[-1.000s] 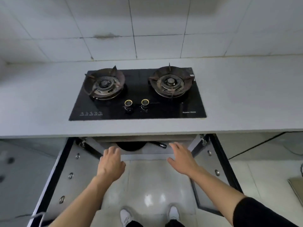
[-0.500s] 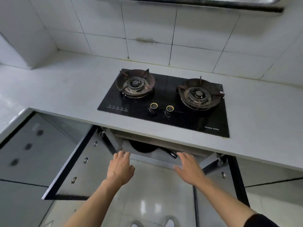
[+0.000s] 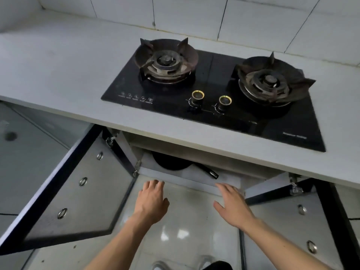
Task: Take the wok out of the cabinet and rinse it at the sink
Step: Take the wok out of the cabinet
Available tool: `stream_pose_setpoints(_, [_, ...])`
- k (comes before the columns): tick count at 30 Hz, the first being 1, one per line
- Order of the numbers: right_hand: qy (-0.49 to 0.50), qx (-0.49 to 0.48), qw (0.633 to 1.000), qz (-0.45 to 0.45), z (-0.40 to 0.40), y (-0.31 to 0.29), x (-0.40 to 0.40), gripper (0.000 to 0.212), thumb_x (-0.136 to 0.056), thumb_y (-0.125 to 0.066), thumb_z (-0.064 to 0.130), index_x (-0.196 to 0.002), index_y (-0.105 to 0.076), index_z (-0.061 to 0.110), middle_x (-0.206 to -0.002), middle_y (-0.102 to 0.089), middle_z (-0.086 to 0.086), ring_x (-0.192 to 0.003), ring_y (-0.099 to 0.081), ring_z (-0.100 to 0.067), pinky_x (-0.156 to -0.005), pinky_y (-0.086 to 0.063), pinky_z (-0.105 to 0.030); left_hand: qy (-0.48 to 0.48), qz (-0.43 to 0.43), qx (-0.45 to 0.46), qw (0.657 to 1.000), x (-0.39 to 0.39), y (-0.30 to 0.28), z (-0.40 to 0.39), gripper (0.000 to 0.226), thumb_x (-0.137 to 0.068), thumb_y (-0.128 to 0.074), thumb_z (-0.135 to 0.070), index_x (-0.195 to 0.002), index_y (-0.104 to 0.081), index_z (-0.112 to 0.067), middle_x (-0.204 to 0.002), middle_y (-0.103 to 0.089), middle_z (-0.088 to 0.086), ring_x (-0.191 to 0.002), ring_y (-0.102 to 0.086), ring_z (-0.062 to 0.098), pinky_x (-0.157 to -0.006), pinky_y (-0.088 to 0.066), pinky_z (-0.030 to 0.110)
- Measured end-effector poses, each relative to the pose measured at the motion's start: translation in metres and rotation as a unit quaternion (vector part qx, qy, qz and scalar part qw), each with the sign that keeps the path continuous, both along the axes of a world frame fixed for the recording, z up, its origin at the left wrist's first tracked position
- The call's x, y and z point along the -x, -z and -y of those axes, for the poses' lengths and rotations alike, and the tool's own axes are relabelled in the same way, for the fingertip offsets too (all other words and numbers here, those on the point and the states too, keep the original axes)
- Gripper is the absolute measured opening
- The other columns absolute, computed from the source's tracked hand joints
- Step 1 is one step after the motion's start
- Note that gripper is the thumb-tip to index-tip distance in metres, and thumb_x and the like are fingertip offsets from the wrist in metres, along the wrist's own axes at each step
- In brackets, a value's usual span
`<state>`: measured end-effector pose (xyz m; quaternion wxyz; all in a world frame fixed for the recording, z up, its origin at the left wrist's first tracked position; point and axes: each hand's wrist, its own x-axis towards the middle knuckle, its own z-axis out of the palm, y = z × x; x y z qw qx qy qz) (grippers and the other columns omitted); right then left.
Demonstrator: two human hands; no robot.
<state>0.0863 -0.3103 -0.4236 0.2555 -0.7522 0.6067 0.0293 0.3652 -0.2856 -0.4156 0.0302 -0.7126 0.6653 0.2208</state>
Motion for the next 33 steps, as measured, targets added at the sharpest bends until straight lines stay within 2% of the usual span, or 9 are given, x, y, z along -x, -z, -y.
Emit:
stream_pose_setpoints(5, [0.049,0.007,0.998,0.042,0.019,0.112,-0.006,0.061,-0.093,-0.053,0.045,-0.146,-0.031,0.023,-0.15,-0.037,0.004,-0.139,-0.029,-0.017,-0.113,-0.032,-0.035,-0.011,-0.005,0.022,1.0,0.001,0.115,0.021,0.061,-0.09,-0.055,-0.042,-0.142,-0.034,-0.02,-0.143,-0.041,0.002,-0.13,-0.035,0.025,-0.105,-0.039,0.037])
stream_pose_setpoints(12, [0.038,0.032,0.998,0.041,0.05,0.278,-0.014,0.064,-0.094,-0.052,0.045,-0.149,-0.028,0.021,-0.153,-0.031,0.002,-0.141,-0.024,-0.017,-0.115,-0.028,-0.034,-0.009,-0.049,0.065,0.997,0.018,0.287,0.045,0.064,-0.092,-0.053,-0.041,-0.148,-0.03,-0.021,-0.155,-0.03,0.002,-0.141,-0.025,0.023,-0.111,-0.033,0.035])
stream_pose_setpoints(15, [0.035,0.061,0.996,0.053,0.08,0.332,-0.021,0.064,-0.093,-0.055,0.042,-0.148,-0.029,0.021,-0.152,-0.032,0.0,-0.14,-0.026,-0.02,-0.114,-0.026,-0.034,0.006,-0.047,0.093,0.995,0.013,0.345,0.07,0.063,-0.094,-0.05,-0.04,-0.149,-0.027,-0.019,-0.156,-0.026,0.003,-0.142,-0.022,0.022,-0.113,-0.029,0.034])
stream_pose_setpoints(19, [0.046,0.108,0.99,0.085,0.115,0.387,-0.028,0.063,-0.094,-0.056,0.038,-0.148,-0.031,0.018,-0.155,-0.031,-0.002,-0.143,-0.024,-0.021,-0.117,-0.02,-0.032,-0.003,-0.053,0.134,0.99,0.006,0.409,0.092,0.061,-0.092,-0.052,-0.035,-0.147,-0.032,-0.02,-0.153,-0.03,0.001,-0.139,-0.025,0.022,-0.111,-0.03,0.033])
stream_pose_setpoints(23, [-0.012,0.14,0.987,0.076,0.134,0.431,-0.027,0.066,-0.094,-0.057,0.038,-0.15,-0.028,0.019,-0.157,-0.027,-0.003,-0.145,-0.021,-0.021,-0.119,-0.017,-0.031,0.022,-0.022,0.164,0.986,0.009,0.45,0.124,0.059,-0.089,-0.052,-0.036,-0.144,-0.035,-0.022,-0.149,-0.033,0.001,-0.134,-0.029,0.023,-0.107,-0.034,0.036])
stream_pose_setpoints(26, [0.02,0.137,0.988,0.073,0.144,0.438,-0.015,0.07,-0.093,-0.058,0.039,-0.151,-0.025,0.02,-0.157,-0.026,-0.004,-0.146,-0.019,-0.022,-0.12,-0.018,-0.036,-0.007,-0.034,0.155,0.987,0.021,0.46,0.141,0.059,-0.089,-0.052,-0.037,-0.143,-0.035,-0.022,-0.147,-0.035,0.001,-0.132,-0.03,0.023,-0.106,-0.034,0.038])
stream_pose_setpoints(28, [0.038,0.13,0.988,0.07,0.144,0.437,-0.006,0.069,-0.093,-0.058,0.038,-0.151,-0.026,0.021,-0.157,-0.027,-0.003,-0.145,-0.02,-0.022,-0.119,-0.019,-0.037,0.01,-0.029,0.146,0.989,0.031,0.462,0.142,0.06,-0.088,-0.053,-0.037,-0.143,-0.034,-0.021,-0.147,-0.035,0.001,-0.132,-0.031,0.023,-0.107,-0.034,0.037])
stream_pose_setpoints(33, [0.055,0.11,0.992,0.037,0.156,0.443,0.008,0.069,-0.093,-0.057,0.037,-0.152,-0.023,0.023,-0.158,-0.024,-0.006,-0.144,-0.019,-0.026,-0.116,-0.021,-0.039,0.054,0.006,0.154,0.987,0.035,0.465,0.161,0.072,-0.089,-0.052,-0.034,-0.151,-0.02,-0.019,-0.157,-0.021,0.001,-0.144,-0.017,0.021,-0.117,-0.024,0.035])
